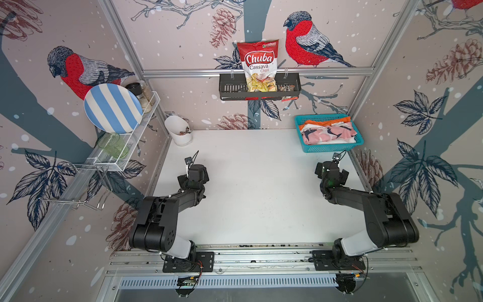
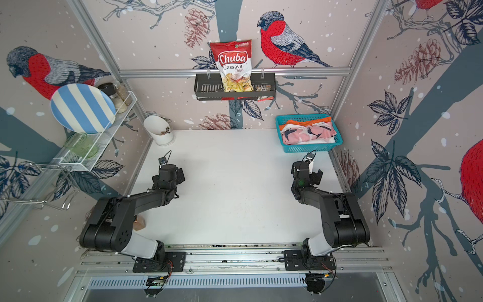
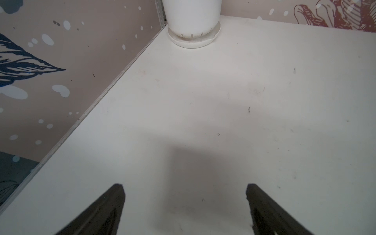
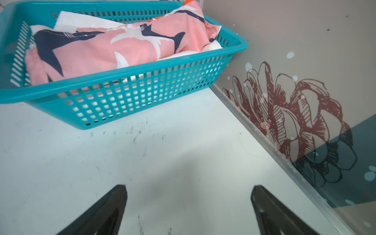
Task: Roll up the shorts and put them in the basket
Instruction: Reset both arms
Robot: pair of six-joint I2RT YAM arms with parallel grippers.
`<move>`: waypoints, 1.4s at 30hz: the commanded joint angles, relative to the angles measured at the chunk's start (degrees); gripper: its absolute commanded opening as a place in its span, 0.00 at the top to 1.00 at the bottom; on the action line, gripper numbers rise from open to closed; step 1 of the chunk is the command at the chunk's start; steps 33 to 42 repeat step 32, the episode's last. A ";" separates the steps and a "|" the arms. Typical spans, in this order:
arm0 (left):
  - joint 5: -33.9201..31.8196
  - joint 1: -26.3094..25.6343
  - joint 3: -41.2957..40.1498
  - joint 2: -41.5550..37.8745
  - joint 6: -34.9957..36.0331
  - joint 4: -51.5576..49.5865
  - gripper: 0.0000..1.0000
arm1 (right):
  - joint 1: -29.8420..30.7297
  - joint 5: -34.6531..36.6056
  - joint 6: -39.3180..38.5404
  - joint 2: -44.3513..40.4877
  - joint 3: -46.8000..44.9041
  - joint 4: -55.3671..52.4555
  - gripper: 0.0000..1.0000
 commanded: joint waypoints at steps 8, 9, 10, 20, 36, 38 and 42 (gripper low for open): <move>11.30 1.29 -9.39 -0.94 11.43 30.14 0.05 | -5.20 -14.70 -1.77 -2.16 -17.97 35.44 0.00; 11.62 1.29 -10.76 -1.38 11.45 31.94 0.05 | -5.26 -16.58 -2.88 -0.59 -19.71 40.84 0.00; 12.53 1.48 -12.10 -1.72 11.61 33.97 0.05 | -4.81 -16.72 -3.81 0.91 -21.00 45.62 0.00; 17.52 3.60 -15.59 0.12 10.75 40.74 0.04 | -6.08 -19.52 -2.70 -0.67 -16.75 34.99 0.00; 17.49 3.65 -16.07 0.17 10.91 41.95 0.04 | -6.13 -22.24 -3.76 -0.93 -16.69 34.34 0.00; 17.49 3.65 -16.07 0.17 10.91 41.95 0.04 | -6.13 -22.24 -3.76 -0.93 -16.69 34.34 0.00; 17.49 3.65 -16.07 0.17 10.91 41.95 0.04 | -6.13 -22.24 -3.76 -0.93 -16.69 34.34 0.00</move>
